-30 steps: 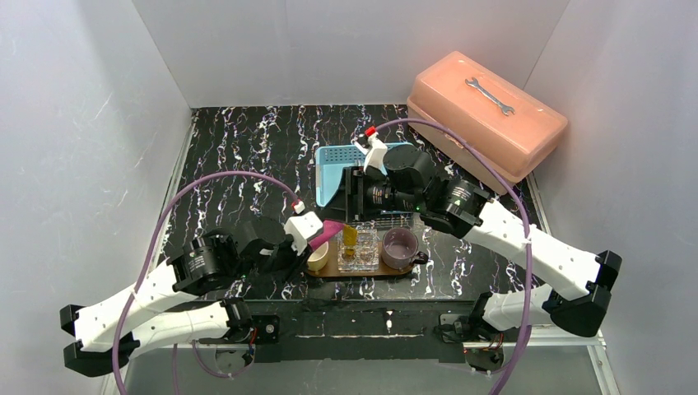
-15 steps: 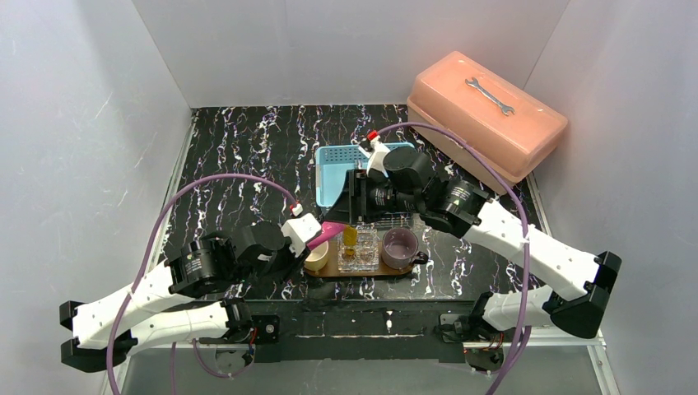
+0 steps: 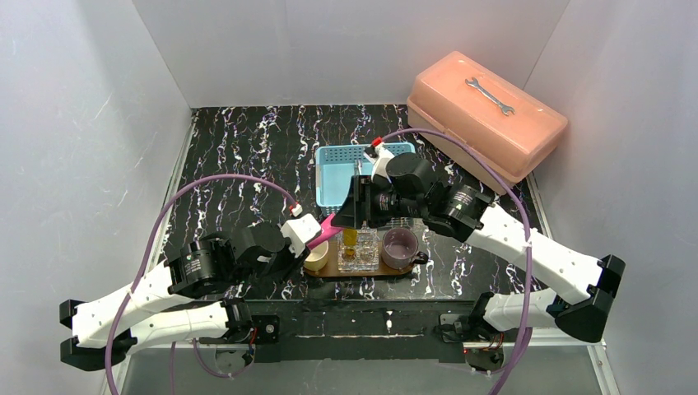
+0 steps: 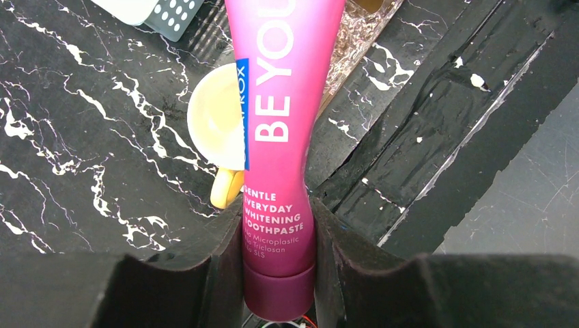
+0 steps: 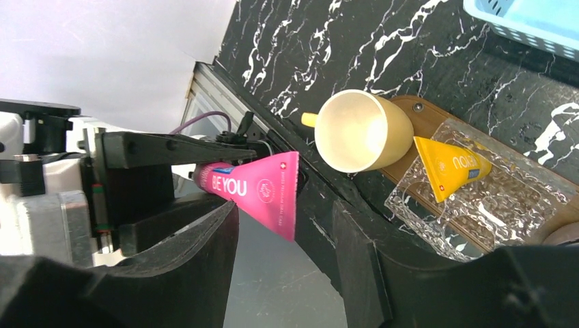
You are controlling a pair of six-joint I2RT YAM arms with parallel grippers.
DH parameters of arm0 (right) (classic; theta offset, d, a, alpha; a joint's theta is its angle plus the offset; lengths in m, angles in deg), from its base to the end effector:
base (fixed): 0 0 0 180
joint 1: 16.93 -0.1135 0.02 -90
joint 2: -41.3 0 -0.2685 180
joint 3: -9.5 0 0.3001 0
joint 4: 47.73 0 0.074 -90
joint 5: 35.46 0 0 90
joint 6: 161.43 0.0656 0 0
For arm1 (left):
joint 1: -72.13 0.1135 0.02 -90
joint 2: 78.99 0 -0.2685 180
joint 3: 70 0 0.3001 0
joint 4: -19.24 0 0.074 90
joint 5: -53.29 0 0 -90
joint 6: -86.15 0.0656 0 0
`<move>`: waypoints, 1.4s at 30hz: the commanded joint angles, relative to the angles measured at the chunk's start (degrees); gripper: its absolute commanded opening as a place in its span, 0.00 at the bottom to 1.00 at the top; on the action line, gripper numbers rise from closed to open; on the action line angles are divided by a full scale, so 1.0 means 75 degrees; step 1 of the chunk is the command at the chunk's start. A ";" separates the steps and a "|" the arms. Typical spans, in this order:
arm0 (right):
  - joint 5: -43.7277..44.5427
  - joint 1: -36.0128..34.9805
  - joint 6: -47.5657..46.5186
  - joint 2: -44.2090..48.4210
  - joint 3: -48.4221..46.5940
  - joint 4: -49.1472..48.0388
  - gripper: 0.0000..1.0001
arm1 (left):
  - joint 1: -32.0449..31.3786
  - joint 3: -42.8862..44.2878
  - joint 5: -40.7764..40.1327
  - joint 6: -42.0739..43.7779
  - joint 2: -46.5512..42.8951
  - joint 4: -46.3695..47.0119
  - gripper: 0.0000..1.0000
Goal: Prepare toiletry sets of a toothbrush and toothpaste on the tray
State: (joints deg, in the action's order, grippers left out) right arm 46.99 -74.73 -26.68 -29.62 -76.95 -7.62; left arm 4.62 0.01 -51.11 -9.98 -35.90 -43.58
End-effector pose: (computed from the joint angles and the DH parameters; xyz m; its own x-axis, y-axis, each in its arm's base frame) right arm 0.1780 0.2989 0.3898 -0.7928 0.0507 -0.6074 -0.4849 0.5512 0.6790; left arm 0.0927 -0.1812 0.3521 -0.3104 0.4792 -0.8210 0.7892 0.6113 0.0585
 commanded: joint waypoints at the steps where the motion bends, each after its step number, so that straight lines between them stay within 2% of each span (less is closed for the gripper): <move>1: -0.0209 0.0031 0.0120 0.0084 0.0259 -0.0643 0.60 | -0.0046 0.0275 -0.0168 0.0007 -0.0073 0.0043 0.00; 16: -0.1186 0.0021 0.0858 -0.0362 0.0669 -0.2058 0.54 | -0.0058 0.0262 -0.0190 -0.0003 -0.0111 0.0047 0.00; 30: -0.1680 0.0019 0.1173 -0.0365 0.1090 -0.2756 0.40 | -0.0058 0.0205 -0.0214 -0.0072 -0.0151 0.0101 0.00; 33: -0.1769 0.0019 0.1226 -0.0376 0.1139 -0.2889 0.32 | -0.0059 0.0199 -0.0143 -0.0078 -0.0099 0.0114 0.00; 38: -0.1838 0.0019 0.1211 -0.0386 0.1109 -0.3001 0.04 | -0.0058 0.0174 0.0020 -0.0113 -0.0078 0.0134 0.00; 39: -0.1846 0.0019 0.1190 -0.0388 0.1090 -0.3010 0.01 | -0.0064 0.0173 0.0050 -0.0136 -0.0093 0.0128 0.00; 42: -0.1895 0.0019 0.1117 -0.0380 0.1042 -0.3005 0.01 | -0.0064 0.0162 0.0121 -0.0194 -0.0162 0.0129 0.00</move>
State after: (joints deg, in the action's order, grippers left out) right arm 34.99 -74.27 -17.01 -32.59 -68.73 -26.57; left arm 4.49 0.01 -51.50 -10.59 -36.44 -44.26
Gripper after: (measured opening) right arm 0.065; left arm 0.310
